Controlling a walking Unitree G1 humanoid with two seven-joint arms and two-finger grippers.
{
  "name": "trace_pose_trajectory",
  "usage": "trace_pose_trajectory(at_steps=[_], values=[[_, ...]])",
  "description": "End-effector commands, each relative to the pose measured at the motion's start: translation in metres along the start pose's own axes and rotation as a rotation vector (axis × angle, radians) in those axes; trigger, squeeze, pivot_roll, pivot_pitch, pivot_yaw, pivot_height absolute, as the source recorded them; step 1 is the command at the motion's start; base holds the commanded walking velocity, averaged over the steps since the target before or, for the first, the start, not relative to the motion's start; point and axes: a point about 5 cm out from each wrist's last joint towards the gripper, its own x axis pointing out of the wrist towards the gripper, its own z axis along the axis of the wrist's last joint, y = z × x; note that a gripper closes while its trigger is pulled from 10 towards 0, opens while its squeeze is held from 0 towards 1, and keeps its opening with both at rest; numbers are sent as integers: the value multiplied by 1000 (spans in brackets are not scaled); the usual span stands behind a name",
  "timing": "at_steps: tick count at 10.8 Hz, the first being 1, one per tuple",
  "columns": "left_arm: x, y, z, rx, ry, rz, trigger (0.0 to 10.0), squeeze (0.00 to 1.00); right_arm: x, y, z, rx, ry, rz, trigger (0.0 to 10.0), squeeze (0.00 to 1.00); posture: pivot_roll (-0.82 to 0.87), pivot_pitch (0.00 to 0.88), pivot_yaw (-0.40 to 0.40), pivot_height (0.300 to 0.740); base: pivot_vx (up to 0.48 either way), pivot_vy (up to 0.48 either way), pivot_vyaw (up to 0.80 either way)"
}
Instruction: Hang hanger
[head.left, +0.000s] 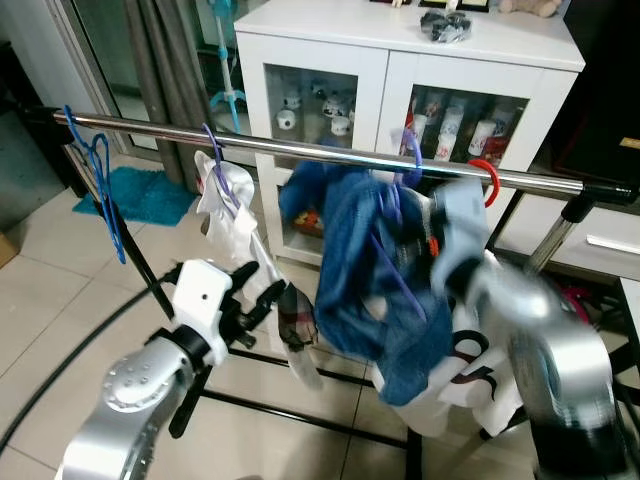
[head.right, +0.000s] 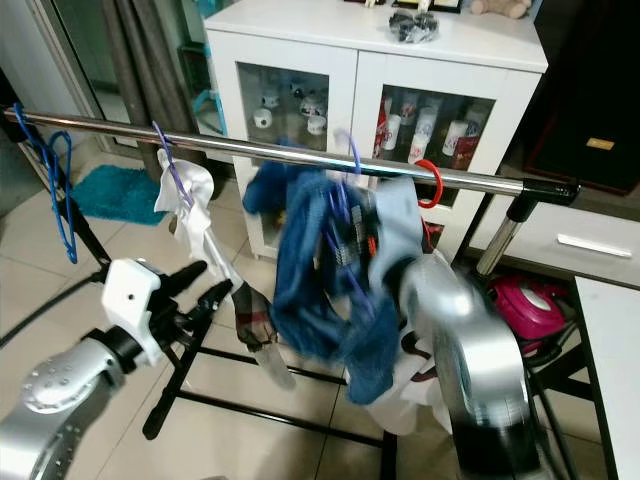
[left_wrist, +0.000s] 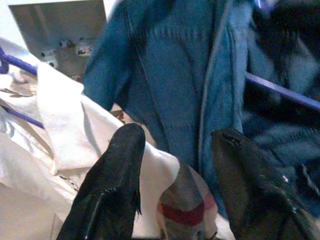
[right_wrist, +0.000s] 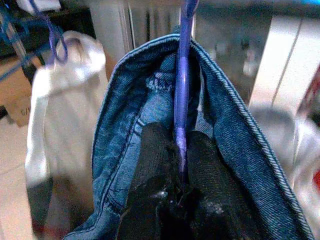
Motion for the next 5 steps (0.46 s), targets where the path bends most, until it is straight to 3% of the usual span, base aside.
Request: trace_pose_trajectory(at_steps=[1, 5], values=[[-1, 0, 4, 15, -4, 9, 10000, 0, -4, 0, 2, 4, -10, -21, 0, 0, -95, 0, 28, 740, 0, 0, 0], [-2, 1, 2, -2, 3, 23, 10000, 0, -18, -7, -11, 65, -6, -103, 0, 0, -99, 0, 32, 740, -261, 0, 0]])
